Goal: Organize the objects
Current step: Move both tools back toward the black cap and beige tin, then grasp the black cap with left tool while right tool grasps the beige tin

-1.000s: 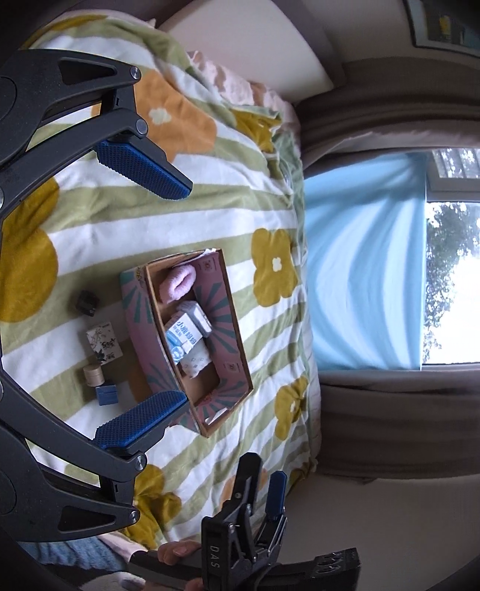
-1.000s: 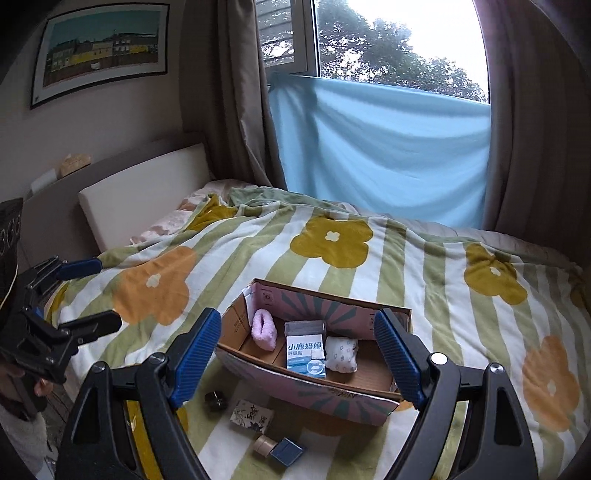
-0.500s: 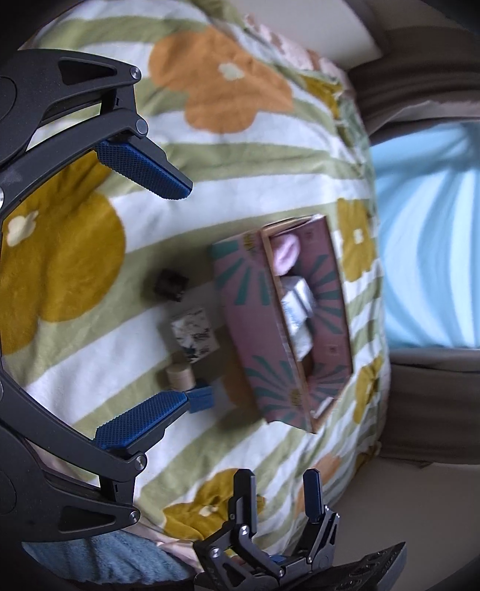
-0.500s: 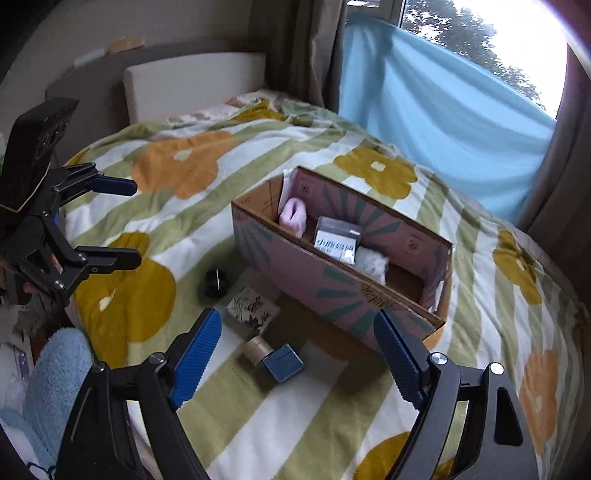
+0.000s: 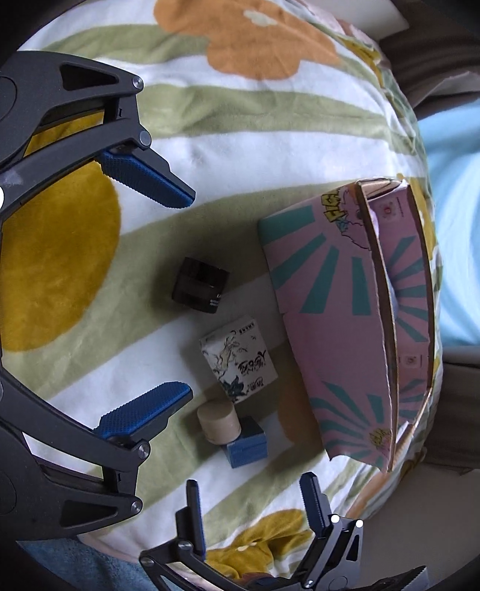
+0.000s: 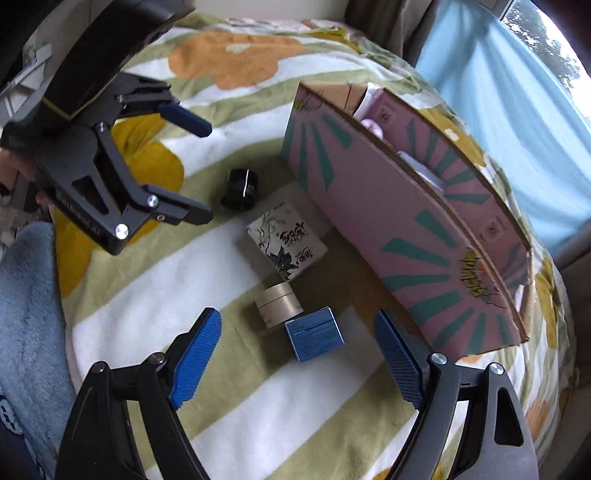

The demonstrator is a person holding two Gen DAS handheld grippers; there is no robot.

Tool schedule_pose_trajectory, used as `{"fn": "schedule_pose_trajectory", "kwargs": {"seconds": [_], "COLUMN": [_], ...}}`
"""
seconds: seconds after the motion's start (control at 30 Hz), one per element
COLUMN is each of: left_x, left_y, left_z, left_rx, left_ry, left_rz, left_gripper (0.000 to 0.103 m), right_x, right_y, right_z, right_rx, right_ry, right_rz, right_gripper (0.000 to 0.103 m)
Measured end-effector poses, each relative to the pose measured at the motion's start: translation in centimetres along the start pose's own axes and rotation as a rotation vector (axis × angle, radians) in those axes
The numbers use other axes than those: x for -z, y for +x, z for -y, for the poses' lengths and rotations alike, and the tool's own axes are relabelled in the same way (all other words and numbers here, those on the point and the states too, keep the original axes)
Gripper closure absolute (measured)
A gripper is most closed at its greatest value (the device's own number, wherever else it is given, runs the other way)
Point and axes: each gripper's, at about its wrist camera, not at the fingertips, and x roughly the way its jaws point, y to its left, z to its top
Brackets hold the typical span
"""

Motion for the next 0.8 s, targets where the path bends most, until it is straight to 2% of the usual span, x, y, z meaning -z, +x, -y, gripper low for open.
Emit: {"fn": "schedule_pose_trajectory", "kwargs": {"seconds": [0.13,0.2,0.43,0.63,0.73,0.8], "left_x": [-0.2,-0.3,-0.4,-0.5,-0.6,-0.6], "left_y": [1.7,2.3,4.4,4.6,4.7,4.7], "left_z": [-0.1,-0.4,-0.7,-1.2,-1.3,-1.3], "left_rx": [-0.008,0.009,0.021,0.03,0.026,0.029], "left_ry": [0.013,0.0,0.001,-0.023,-0.014,-0.008], "left_rz": [-0.037,-0.045,-0.074,-0.062,-0.062,-0.062], "left_gripper": [0.019,0.023,0.033,0.042,0.052,0.057], "right_x": [-0.2,-0.3,-1.0,-1.9,-2.0,-2.0], "right_y": [2.3,3.1,4.7,5.0,5.3,5.5], "right_z": [-0.2,-0.2,-0.9,-0.8,-1.4,-1.6], "right_rx": [-0.009,-0.043,-0.05,-0.072,-0.06,-0.071], "right_ry": [-0.029,-0.029,-0.098,-0.114,-0.159,-0.169], "right_rz": [-0.048,-0.065,-0.093,-0.103,-0.124,-0.136], "right_gripper": [0.022,0.029,0.037,0.054,0.061,0.069]}}
